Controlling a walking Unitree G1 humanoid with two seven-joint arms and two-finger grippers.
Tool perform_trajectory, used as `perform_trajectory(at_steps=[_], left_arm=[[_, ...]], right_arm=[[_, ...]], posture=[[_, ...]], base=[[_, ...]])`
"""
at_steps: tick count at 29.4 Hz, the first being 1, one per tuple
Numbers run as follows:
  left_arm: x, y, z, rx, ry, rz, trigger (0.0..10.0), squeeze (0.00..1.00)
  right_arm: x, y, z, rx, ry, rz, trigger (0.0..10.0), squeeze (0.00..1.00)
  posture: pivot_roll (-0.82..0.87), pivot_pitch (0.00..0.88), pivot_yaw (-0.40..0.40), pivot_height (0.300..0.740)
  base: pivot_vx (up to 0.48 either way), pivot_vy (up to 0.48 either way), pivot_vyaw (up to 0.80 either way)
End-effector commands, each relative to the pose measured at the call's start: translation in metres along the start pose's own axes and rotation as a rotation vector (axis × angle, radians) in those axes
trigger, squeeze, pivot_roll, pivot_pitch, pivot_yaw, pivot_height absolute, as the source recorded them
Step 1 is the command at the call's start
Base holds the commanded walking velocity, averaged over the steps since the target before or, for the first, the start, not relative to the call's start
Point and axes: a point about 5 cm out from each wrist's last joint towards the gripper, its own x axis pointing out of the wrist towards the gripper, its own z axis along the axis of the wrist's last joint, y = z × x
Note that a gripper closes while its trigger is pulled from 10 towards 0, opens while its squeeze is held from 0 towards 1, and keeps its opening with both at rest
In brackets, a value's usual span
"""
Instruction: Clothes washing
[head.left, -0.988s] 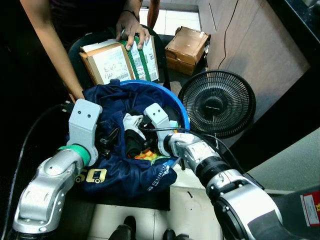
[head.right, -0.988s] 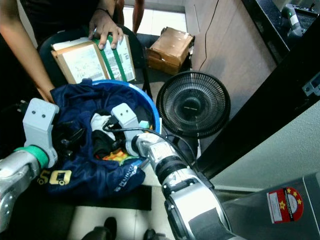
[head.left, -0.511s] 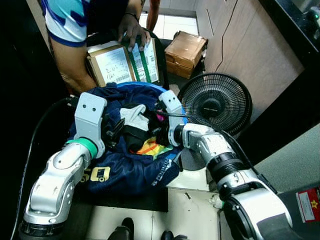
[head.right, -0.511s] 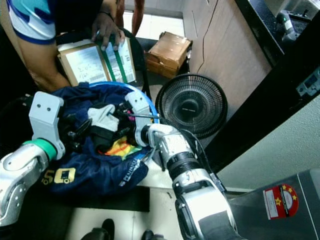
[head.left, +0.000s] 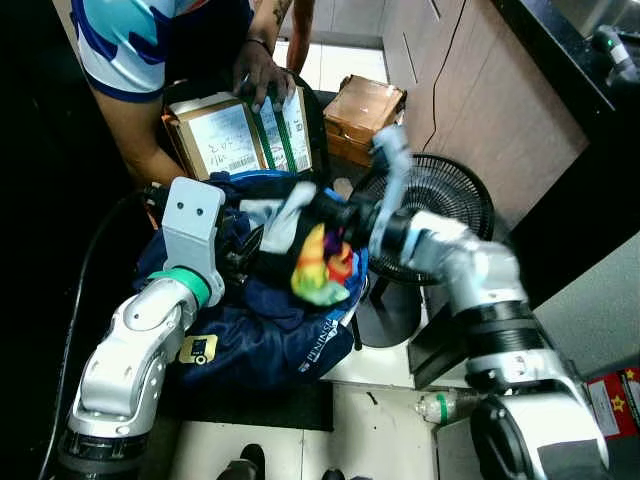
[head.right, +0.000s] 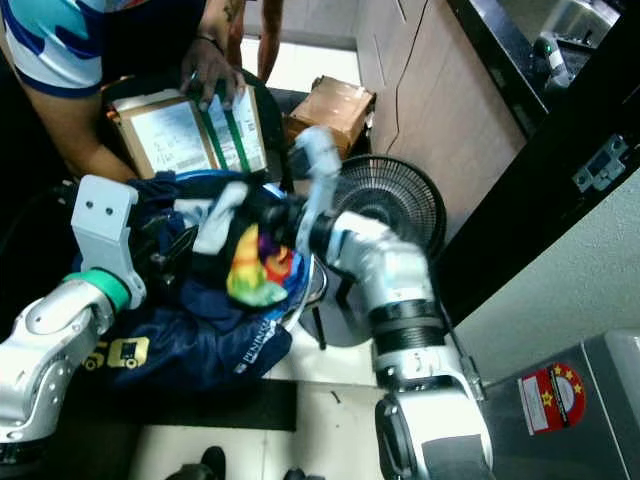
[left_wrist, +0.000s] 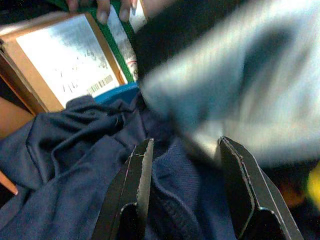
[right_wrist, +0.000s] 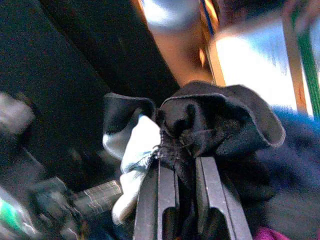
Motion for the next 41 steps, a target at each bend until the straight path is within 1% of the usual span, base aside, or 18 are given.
perform_trajectory(at_steps=[1,7,13,16,17,20,21,24,25,26,27,28,29,35,37,38,40,41], left_arm=[[0.001,-0.002,-0.004,-0.017,0.004,0.001,10.0,0.0],[0.003,-0.005,0.0,-0.037,-0.027,0.001,10.0,0.0],[0.003,-0.005,0.0,-0.039,-0.032,0.001,10.0,0.0],[0.004,-0.004,0.002,-0.05,-0.05,0.007,10.0,0.0],[0.005,-0.002,0.004,-0.058,-0.062,0.025,10.0,0.0],[0.005,-0.002,0.004,-0.058,-0.062,0.025,10.0,0.0],[0.008,0.002,0.004,-0.062,-0.069,0.081,10.0,0.0],[0.008,0.002,0.004,-0.062,-0.069,0.081,10.0,0.0],[0.01,0.01,0.004,-0.079,-0.066,0.171,10.0,0.0],[0.01,0.01,0.004,-0.079,-0.066,0.171,10.0,0.0],[0.013,0.017,0.005,-0.094,-0.07,0.244,10.0,0.0],[0.013,0.017,0.005,-0.094,-0.07,0.244,10.0,0.0],[0.014,0.021,0.007,-0.102,-0.075,0.287,10.0,0.0],[0.016,0.023,0.007,-0.095,-0.08,0.307,10.0,0.0],[0.017,0.021,0.006,-0.1,-0.081,0.306,10.0,0.0],[0.019,0.02,0.006,-0.104,-0.083,0.3,10.0,0.0],[0.022,0.018,0.009,-0.096,-0.095,0.29,10.0,0.0],[0.022,0.018,0.009,-0.096,-0.095,0.29,10.0,0.0]], right_arm=[[-0.005,0.006,0.034,0.032,-0.171,0.048,0.0,0.0],[-0.021,0.012,0.093,0.073,-0.505,0.093,0.0,0.0],[-0.026,0.012,0.102,0.073,-0.553,0.091,0.0,0.0],[-0.035,0.005,0.116,0.021,-0.633,-0.034,0.0,0.0],[-0.036,0.001,0.115,-0.028,-0.62,-0.124,0.0,0.0],[-0.036,0.001,0.115,-0.028,-0.62,-0.124,0.0,0.0],[-0.036,-0.006,0.107,-0.144,-0.531,-0.266,0.0,0.0],[-0.036,-0.006,0.107,-0.144,-0.531,-0.266,0.0,0.0],[-0.034,-0.013,0.089,-0.304,-0.378,-0.408,0.0,0.0],[-0.034,-0.013,0.089,-0.304,-0.378,-0.408,0.0,0.0],[-0.035,-0.018,0.057,-0.4,-0.241,-0.479,0.0,0.0],[-0.035,-0.018,0.057,-0.4,-0.241,-0.479,0.0,0.0],[-0.036,-0.02,0.033,-0.446,-0.156,-0.505,0.0,0.0],[-0.04,-0.021,0.01,-0.412,-0.119,-0.536,0.0,0.0],[-0.037,-0.02,0.025,-0.424,-0.182,-0.549,0.0,0.0],[-0.033,-0.015,0.054,-0.458,-0.293,-0.558,0.0,0.0],[-0.038,0.033,0.171,-0.604,-0.739,-0.481,0.0,0.0],[-0.038,0.033,0.171,-0.604,-0.739,-0.481,0.0,0.0]], posture=[[0.03,0.09,-0.027,0.74],[0.04,0.084,-0.039,0.74],[0.04,0.083,-0.04,0.74],[0.04,0.08,-0.04,0.74],[0.04,0.073,-0.039,0.74],[0.04,0.073,-0.039,0.74],[0.04,0.066,-0.042,0.74],[0.04,0.066,-0.042,0.74],[0.04,0.054,-0.042,0.74],[0.04,0.054,-0.042,0.74],[0.04,0.038,-0.04,0.74],[0.04,0.038,-0.04,0.74],[0.04,0.038,-0.04,0.74],[0.04,0.023,-0.029,0.74],[0.03,0.023,-0.016,0.74],[0.03,0.023,-0.016,0.74],[0.03,0.03,-0.022,0.74],[0.03,0.03,-0.022,0.74]], base=[[0.0,0.0,0.0],[0.0,0.0,0.0],[0.0,0.0,0.0],[0.0,0.0,0.0],[0.0,0.0,0.0],[0.0,0.0,0.0],[0.0,0.0,0.0],[0.0,0.0,0.0],[0.0,0.0,0.0],[0.0,0.0,0.0],[0.0,0.0,0.0],[0.0,0.0,0.0],[0.0,0.0,0.0],[0.0,0.0,0.0],[0.0,0.0,0.0],[0.0,0.0,0.0],[0.0,0.0,0.0],[0.0,0.0,0.0]])
